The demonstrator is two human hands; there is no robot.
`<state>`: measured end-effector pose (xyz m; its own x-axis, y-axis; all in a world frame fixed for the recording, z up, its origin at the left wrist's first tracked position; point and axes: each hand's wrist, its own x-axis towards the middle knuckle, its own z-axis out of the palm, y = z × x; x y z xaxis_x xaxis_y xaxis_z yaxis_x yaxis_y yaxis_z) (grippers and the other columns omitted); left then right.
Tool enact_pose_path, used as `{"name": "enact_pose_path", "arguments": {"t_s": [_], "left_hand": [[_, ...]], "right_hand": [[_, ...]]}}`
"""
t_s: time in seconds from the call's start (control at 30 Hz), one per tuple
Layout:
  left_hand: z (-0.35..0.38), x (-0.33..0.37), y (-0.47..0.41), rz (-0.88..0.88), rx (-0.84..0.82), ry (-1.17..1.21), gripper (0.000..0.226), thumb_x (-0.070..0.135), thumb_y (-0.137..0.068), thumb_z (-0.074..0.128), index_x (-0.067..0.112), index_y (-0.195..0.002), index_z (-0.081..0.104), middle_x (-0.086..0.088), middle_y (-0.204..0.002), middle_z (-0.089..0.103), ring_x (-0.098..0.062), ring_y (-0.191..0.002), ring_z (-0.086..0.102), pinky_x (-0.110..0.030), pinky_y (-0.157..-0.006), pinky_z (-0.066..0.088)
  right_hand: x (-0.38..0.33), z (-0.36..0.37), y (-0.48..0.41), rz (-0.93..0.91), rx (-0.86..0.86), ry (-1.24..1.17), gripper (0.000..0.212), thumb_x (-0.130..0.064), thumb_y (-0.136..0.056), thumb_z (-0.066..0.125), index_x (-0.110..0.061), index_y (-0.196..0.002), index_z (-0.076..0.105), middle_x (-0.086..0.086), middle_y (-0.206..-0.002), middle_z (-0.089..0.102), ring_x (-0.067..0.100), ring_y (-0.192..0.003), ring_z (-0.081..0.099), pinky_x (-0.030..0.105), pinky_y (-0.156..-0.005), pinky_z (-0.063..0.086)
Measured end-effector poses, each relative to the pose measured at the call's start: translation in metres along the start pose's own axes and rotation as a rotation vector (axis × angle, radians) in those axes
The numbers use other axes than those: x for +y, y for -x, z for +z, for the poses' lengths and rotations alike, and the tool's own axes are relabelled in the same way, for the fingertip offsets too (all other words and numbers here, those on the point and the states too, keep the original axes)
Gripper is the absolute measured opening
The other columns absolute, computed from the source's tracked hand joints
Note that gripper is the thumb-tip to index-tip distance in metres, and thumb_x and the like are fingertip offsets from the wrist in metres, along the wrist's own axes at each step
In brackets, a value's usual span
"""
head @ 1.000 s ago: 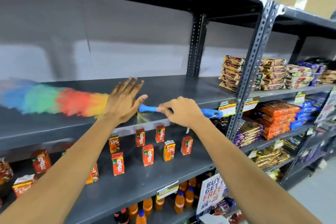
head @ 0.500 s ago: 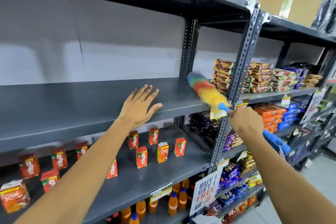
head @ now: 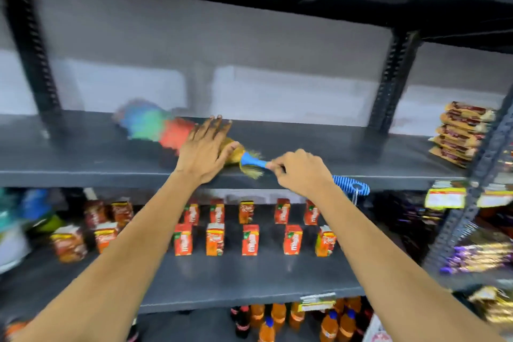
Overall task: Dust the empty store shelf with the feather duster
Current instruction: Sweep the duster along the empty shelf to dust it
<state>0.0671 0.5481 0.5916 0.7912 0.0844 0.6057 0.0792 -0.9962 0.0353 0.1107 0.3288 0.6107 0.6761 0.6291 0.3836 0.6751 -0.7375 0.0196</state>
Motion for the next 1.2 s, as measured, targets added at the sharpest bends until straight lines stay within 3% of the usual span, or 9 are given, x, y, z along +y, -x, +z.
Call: {"name": "enact_pose_path", "arguments": {"t_s": [0.23, 0.37, 0.5, 0.63, 0.77, 0.87, 0.97, 1.03, 1.2], "left_hand": [[-0.026, -0.068, 0.041, -0.193, 0.025, -0.101, 0.056, 0.045, -0.095, 0.028, 0.017, -0.144, 0.025, -0.01, -0.154, 0.026, -0.023, -0.145, 0.016, -0.043, -0.116, 0.013], [-0.036, -0.089, 0.052, -0.295, 0.098, -0.071, 0.054, 0.045, -0.096, 0.025, 0.018, -0.143, 0.027, -0.008, -0.154, 0.028, -0.021, -0.145, 0.016, -0.042, -0.117, 0.013], [-0.041, -0.097, 0.052, -0.273, 0.096, -0.106, 0.056, 0.048, -0.096, 0.022, 0.019, -0.143, 0.025, -0.007, -0.154, 0.026, -0.021, -0.145, 0.015, -0.041, -0.118, 0.011], [-0.029, -0.079, 0.043, -0.239, 0.093, -0.1, 0.058, 0.049, -0.095, 0.021, 0.018, -0.142, 0.028, -0.008, -0.154, 0.028, -0.022, -0.144, 0.017, -0.041, -0.118, 0.012], [-0.012, -0.057, 0.023, -0.126, 0.016, -0.098, 0.051, 0.042, -0.096, 0.029, 0.019, -0.142, 0.028, -0.007, -0.154, 0.027, -0.021, -0.144, 0.017, -0.041, -0.117, 0.012], [-0.014, -0.063, 0.019, -0.126, 0.0, -0.093, 0.053, 0.042, -0.096, 0.026, 0.018, -0.144, 0.025, -0.009, -0.155, 0.025, -0.023, -0.144, 0.016, -0.042, -0.117, 0.012], [-0.012, -0.058, 0.018, -0.192, 0.033, -0.011, 0.055, 0.045, -0.096, 0.024, 0.017, -0.144, 0.024, -0.009, -0.155, 0.023, -0.022, -0.145, 0.014, -0.042, -0.118, 0.012], [-0.008, -0.045, 0.015, -0.159, 0.024, -0.005, 0.055, 0.045, -0.096, 0.023, 0.018, -0.144, 0.024, -0.007, -0.156, 0.022, -0.021, -0.145, 0.012, -0.041, -0.118, 0.011], [0.0, -0.006, 0.001, -0.012, 0.002, 0.01, 0.056, 0.046, -0.095, 0.024, 0.02, -0.145, 0.022, -0.007, -0.156, 0.021, -0.02, -0.146, 0.012, -0.04, -0.117, 0.01]], "right_hand": [[-0.071, 0.006, -0.033, -0.189, 0.038, -0.08, 0.028, -0.04, -0.094, 0.041, -0.04, -0.104, 0.067, 0.003, -0.077, 0.067, 0.028, -0.07, 0.059, 0.032, -0.06, 0.043], [-0.11, 0.01, -0.04, -0.319, 0.032, -0.115, 0.031, -0.042, -0.095, 0.039, -0.037, -0.104, 0.068, -0.006, -0.054, 0.046, 0.017, -0.049, 0.042, 0.029, -0.055, 0.038], [-0.098, 0.013, -0.044, -0.206, 0.077, -0.07, 0.032, -0.038, -0.096, 0.038, -0.034, -0.112, 0.065, 0.005, -0.078, 0.068, 0.025, -0.067, 0.059, 0.03, -0.058, 0.043], [-0.086, 0.022, -0.036, -0.092, 0.066, -0.026, 0.037, -0.038, -0.097, 0.037, -0.021, -0.107, 0.068, 0.006, -0.074, 0.059, 0.026, -0.065, 0.056, 0.032, -0.058, 0.041], [-0.051, 0.018, -0.02, -0.107, 0.065, -0.05, 0.032, -0.042, -0.096, 0.037, -0.036, -0.112, 0.065, 0.001, -0.067, 0.058, 0.023, -0.061, 0.054, 0.029, -0.055, 0.039], [-0.012, 0.013, -0.011, 0.012, 0.097, 0.007, 0.03, -0.041, -0.095, 0.039, -0.041, -0.113, 0.063, 0.007, -0.084, 0.069, 0.031, -0.078, 0.063, 0.031, -0.06, 0.037], [0.014, 0.017, -0.002, 0.169, 0.096, 0.064, 0.034, -0.038, -0.096, 0.037, -0.029, -0.112, 0.066, 0.009, -0.087, 0.068, 0.031, -0.078, 0.063, 0.031, -0.06, 0.039], [0.028, 0.018, 0.004, 0.234, 0.087, 0.091, 0.038, -0.04, -0.097, 0.036, -0.021, -0.11, 0.066, 0.011, -0.09, 0.067, 0.033, -0.081, 0.063, 0.033, -0.062, 0.041], [0.081, -0.005, 0.031, 0.341, 0.099, 0.17, 0.035, -0.04, -0.095, 0.037, -0.029, -0.114, 0.065, 0.012, -0.095, 0.068, 0.034, -0.087, 0.064, 0.036, -0.071, 0.049]]}}
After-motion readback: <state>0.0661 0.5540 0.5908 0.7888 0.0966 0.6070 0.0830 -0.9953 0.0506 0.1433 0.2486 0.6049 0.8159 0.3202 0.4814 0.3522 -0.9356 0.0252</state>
